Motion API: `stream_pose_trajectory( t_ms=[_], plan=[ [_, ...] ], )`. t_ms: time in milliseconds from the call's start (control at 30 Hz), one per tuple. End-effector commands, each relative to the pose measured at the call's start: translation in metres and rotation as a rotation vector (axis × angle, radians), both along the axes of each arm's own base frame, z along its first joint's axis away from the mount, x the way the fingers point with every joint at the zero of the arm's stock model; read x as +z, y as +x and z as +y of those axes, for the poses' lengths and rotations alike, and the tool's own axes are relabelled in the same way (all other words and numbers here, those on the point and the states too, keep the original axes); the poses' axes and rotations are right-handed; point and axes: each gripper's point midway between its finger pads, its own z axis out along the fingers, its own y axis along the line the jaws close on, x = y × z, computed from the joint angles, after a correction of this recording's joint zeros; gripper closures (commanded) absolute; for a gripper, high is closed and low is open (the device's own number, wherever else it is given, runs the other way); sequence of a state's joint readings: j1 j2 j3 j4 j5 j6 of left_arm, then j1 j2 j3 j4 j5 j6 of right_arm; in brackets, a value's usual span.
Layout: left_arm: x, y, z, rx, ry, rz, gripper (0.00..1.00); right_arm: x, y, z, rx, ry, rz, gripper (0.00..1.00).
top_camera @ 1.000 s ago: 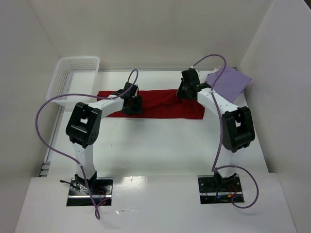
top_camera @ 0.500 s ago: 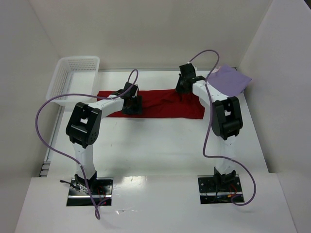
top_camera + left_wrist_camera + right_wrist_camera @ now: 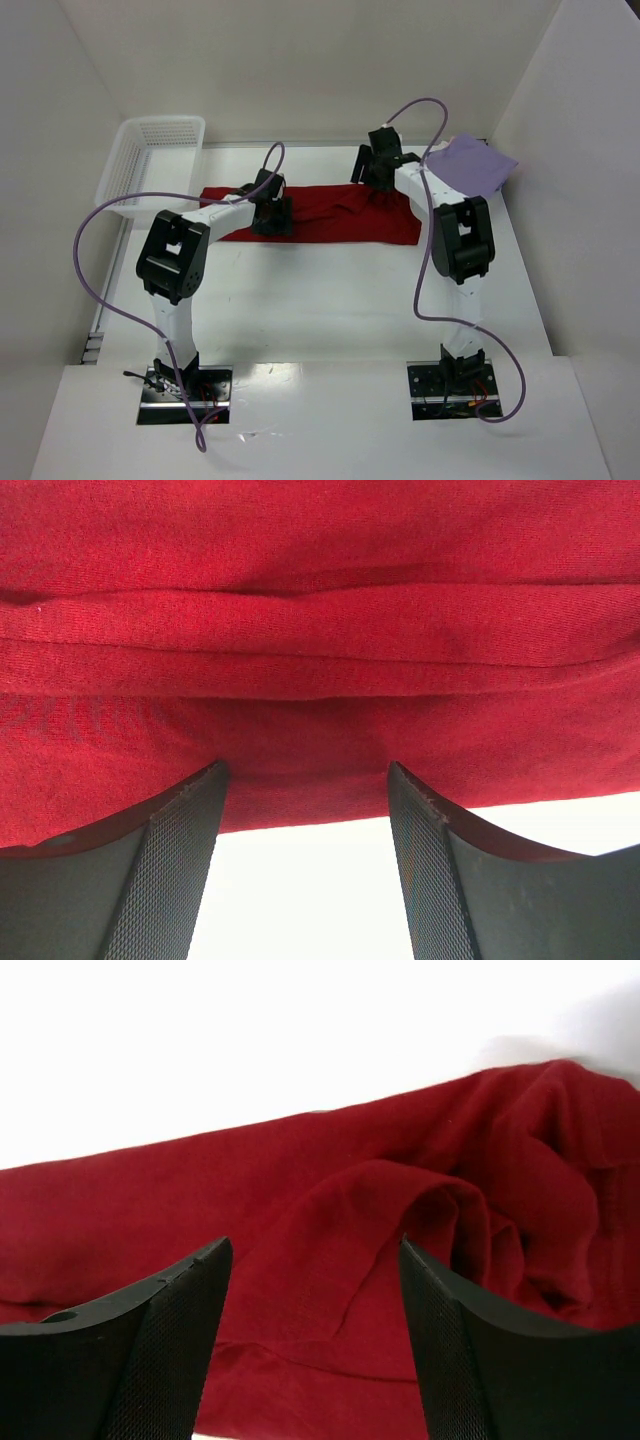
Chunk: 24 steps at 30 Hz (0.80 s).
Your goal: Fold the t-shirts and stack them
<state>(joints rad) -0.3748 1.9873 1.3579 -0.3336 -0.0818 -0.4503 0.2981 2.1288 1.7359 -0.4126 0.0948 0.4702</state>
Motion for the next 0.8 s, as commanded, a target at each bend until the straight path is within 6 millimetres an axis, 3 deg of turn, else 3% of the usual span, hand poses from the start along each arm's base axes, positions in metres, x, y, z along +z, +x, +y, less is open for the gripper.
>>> stream_pose_trajectory(
  t_ms=[0, 33, 67, 133, 333, 433, 533, 633, 767],
  plan=[
    [0.003, 0.002, -0.001, 0.005, -0.007, 0.01, 0.27, 0.058, 0.004, -0.012, -0.023, 0.018, -0.112, 0.27],
    [0.011, 0.006, -0.002, 0.005, -0.015, -0.01, 0.27, 0.066, 0.004, -0.018, -0.034, 0.025, -0.137, 0.27],
    [0.011, 0.007, 0.0, 0.002, -0.002, -0.015, 0.27, 0.057, -0.007, -0.022, -0.049, 0.02, -0.11, 0.27],
    [0.024, 0.017, -0.004, 0.002, -0.013, -0.045, 0.27, 0.076, -0.018, -0.025, -0.056, 0.04, -0.15, 0.27],
    [0.037, 0.038, 0.01, 0.035, -0.018, -0.076, 0.27, 0.024, -0.057, -0.025, -0.036, 0.067, -0.039, 0.27],
    [0.041, 0.047, 0.017, 0.055, -0.022, -0.089, 0.27, 0.013, -0.063, -0.02, -0.019, 0.095, -0.026, 0.31],
    [0.029, 0.05, 0.019, 0.059, -0.023, -0.064, 0.27, 0.003, -0.062, -0.014, -0.008, 0.115, -0.005, 0.33],
    [0.029, 0.054, 0.019, 0.052, -0.019, -0.065, 0.27, -0.009, -0.063, -0.015, -0.009, 0.108, 0.019, 0.34],
    [0.025, 0.053, 0.019, 0.052, -0.016, -0.056, 0.27, -0.013, -0.059, -0.013, -0.009, 0.109, 0.017, 0.34]
  ],
)
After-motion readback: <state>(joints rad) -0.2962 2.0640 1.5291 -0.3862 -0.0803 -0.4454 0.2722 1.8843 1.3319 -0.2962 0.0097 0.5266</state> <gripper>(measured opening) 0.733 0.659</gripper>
